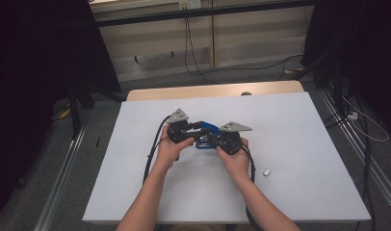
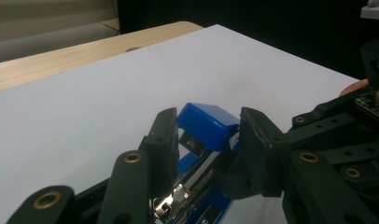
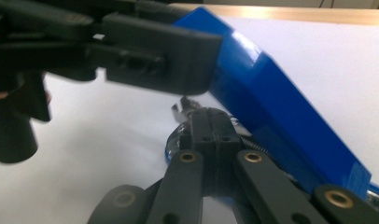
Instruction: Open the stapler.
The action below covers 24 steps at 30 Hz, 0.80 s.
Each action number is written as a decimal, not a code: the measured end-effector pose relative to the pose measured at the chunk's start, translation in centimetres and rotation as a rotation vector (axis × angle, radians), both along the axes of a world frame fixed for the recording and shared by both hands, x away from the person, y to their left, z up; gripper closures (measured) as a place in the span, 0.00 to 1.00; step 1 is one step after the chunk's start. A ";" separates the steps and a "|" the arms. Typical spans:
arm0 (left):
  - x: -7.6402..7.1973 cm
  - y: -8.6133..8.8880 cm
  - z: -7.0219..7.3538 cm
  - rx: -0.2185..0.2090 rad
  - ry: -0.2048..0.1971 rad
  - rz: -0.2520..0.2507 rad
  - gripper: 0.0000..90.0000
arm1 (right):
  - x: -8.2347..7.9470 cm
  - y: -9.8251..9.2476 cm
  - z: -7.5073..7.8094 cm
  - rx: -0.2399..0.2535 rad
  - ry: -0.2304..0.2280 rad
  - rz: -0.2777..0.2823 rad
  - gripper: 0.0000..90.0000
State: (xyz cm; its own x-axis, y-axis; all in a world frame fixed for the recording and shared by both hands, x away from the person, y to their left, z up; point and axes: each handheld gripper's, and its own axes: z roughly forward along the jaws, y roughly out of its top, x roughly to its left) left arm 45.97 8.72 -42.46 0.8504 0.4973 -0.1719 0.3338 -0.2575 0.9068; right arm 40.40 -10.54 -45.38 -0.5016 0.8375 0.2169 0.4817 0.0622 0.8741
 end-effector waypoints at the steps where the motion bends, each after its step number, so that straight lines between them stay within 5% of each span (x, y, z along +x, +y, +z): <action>1: 0.0 0.0 0.0 0.001 0.000 0.000 0.65 | 0.1 0.1 0.0 0.000 0.003 0.000 1.00; 24: 0.0 0.0 0.0 -0.001 -0.001 0.007 0.65 | 0.9 1.4 -0.8 0.046 -0.001 -0.066 1.00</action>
